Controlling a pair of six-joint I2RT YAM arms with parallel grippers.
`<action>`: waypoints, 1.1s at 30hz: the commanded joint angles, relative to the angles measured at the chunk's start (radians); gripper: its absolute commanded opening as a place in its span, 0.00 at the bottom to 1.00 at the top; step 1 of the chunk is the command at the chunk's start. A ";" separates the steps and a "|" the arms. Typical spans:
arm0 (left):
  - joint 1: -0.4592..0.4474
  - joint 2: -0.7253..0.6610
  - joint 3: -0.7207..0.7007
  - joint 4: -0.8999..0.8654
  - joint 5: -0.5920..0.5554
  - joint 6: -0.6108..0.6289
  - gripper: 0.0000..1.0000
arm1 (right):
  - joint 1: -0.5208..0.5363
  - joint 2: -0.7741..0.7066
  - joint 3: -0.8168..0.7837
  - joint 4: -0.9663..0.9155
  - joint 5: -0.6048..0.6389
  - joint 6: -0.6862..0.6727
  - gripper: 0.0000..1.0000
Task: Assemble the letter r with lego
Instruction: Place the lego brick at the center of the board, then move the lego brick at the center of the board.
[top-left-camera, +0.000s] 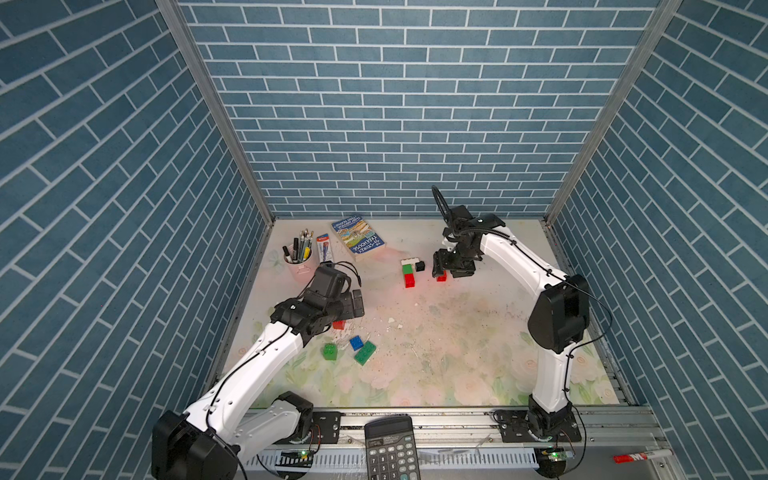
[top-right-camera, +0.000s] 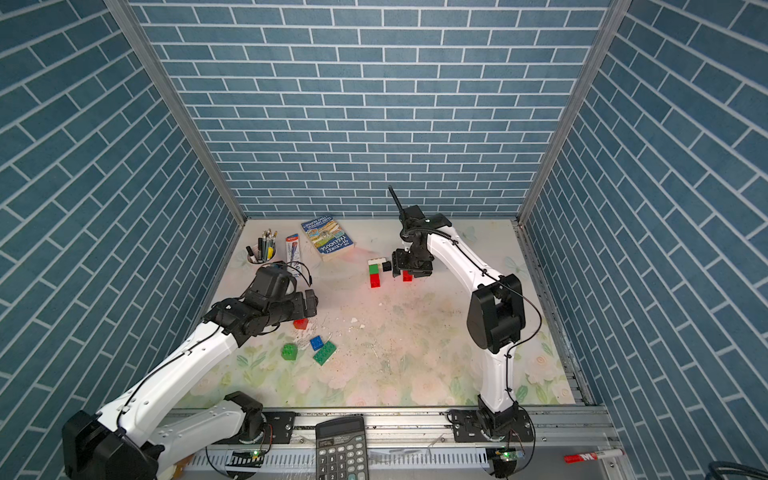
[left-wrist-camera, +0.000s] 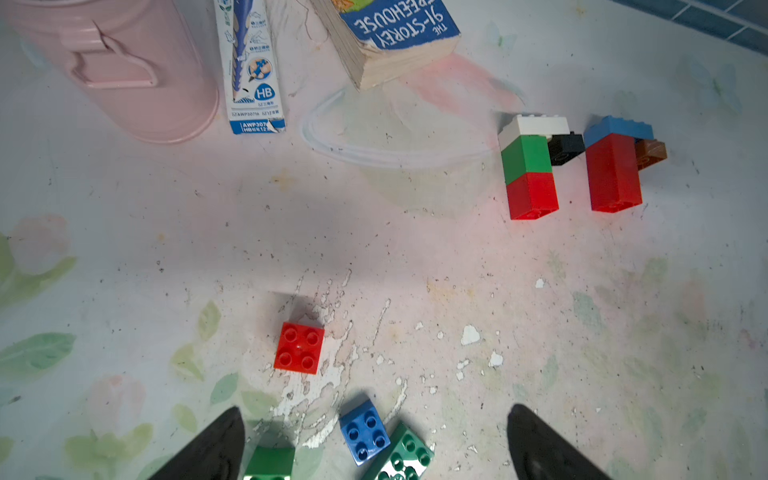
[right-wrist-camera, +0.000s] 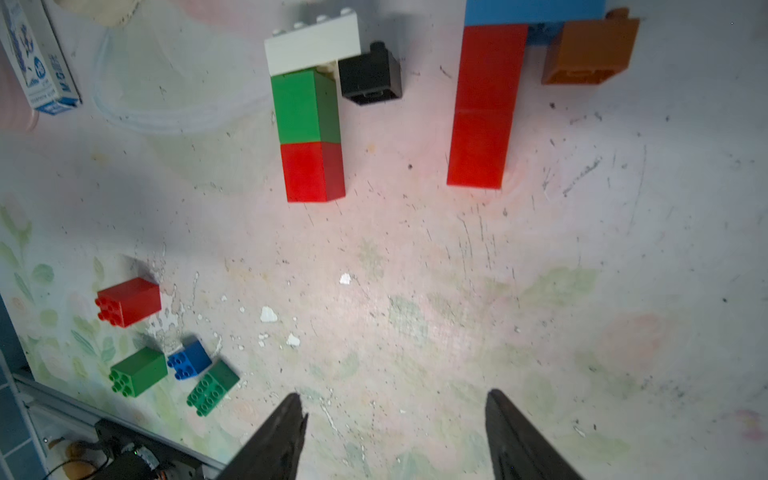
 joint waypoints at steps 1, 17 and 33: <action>-0.086 0.026 0.002 -0.058 -0.099 -0.101 0.99 | -0.043 -0.116 -0.092 0.032 -0.015 -0.047 0.70; -0.336 0.172 0.036 -0.139 -0.213 -0.318 0.98 | -0.132 -0.396 -0.374 0.072 -0.085 -0.090 0.70; -0.007 0.242 0.000 -0.102 -0.063 -0.059 0.99 | -0.134 -0.360 -0.324 0.099 -0.143 -0.013 0.72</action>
